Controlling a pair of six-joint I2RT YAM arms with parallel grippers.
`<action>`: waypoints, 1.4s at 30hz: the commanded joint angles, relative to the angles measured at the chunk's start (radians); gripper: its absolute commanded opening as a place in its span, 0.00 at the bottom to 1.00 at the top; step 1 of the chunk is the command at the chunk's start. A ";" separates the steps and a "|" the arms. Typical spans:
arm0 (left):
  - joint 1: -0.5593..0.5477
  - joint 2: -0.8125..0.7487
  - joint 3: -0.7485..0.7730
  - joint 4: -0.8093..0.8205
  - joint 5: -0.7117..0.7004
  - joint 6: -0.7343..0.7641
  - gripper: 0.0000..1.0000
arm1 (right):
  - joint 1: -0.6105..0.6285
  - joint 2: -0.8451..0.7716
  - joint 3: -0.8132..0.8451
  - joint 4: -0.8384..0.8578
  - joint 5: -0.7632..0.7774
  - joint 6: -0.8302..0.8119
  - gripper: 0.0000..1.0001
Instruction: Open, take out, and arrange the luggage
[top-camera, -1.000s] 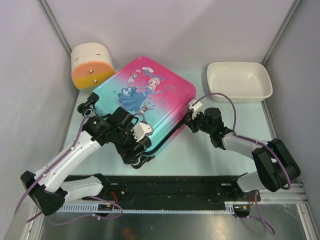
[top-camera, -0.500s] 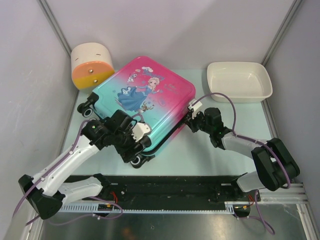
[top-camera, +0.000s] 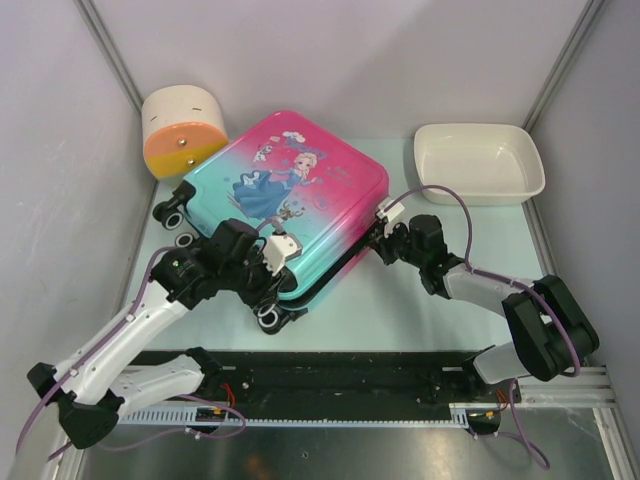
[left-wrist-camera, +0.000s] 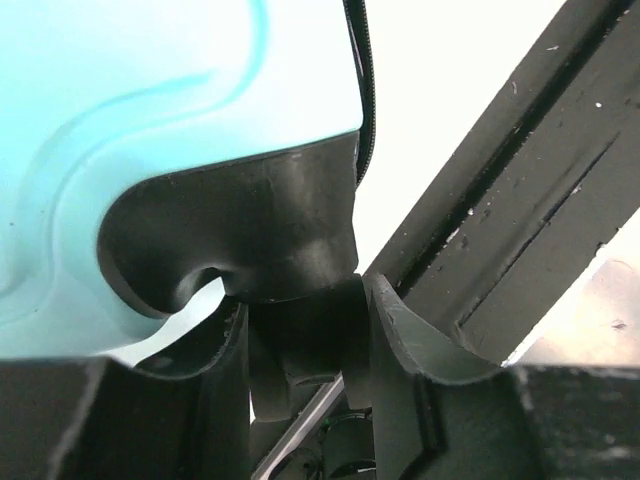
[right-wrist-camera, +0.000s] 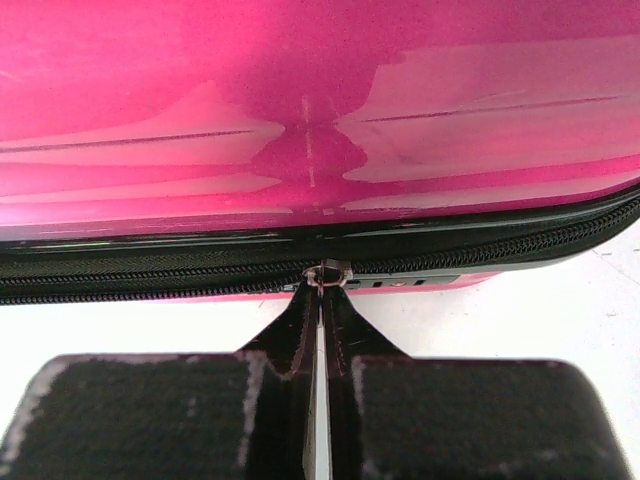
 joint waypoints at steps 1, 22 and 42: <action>0.014 0.035 -0.032 0.004 -0.179 0.155 0.19 | -0.012 -0.002 0.012 0.070 -0.018 0.000 0.00; 0.529 -0.134 -0.128 -0.171 -0.183 0.590 0.00 | -0.236 0.033 0.030 0.164 -0.044 -0.152 0.00; 0.664 -0.220 -0.226 -0.136 -0.161 0.864 0.00 | -0.412 0.210 0.249 0.181 -0.313 -0.457 0.00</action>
